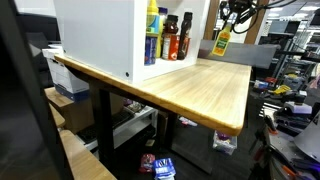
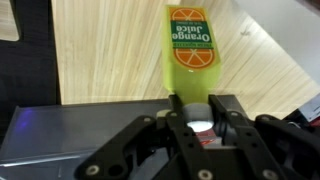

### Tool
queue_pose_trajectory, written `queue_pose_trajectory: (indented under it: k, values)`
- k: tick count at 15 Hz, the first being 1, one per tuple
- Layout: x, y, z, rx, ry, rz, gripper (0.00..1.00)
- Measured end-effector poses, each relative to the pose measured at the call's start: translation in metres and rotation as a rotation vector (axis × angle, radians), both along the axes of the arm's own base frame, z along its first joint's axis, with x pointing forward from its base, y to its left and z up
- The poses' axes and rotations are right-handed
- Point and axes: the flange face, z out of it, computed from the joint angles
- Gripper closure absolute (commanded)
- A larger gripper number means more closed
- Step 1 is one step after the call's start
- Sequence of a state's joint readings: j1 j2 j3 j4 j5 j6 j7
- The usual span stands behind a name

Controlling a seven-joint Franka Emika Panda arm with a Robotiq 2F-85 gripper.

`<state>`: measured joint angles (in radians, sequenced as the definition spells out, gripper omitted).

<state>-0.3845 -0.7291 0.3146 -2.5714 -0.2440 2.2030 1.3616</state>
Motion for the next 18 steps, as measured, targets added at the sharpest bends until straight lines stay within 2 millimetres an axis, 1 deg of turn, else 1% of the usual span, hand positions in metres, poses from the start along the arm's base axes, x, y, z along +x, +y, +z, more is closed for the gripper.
queue_pose_trajectory:
  k: [3,4,9,13,18]
  values:
    - [0.002,-0.013,0.005,-0.018,0.001,-0.113,0.92]
    - [0.005,-0.022,0.007,-0.039,0.021,-0.175,0.92]
    - [0.010,-0.039,0.011,-0.131,0.105,-0.272,0.92]
    - [0.022,-0.053,0.012,-0.174,0.157,-0.298,0.92]
    - [0.038,-0.064,0.000,-0.139,0.171,-0.266,0.92]
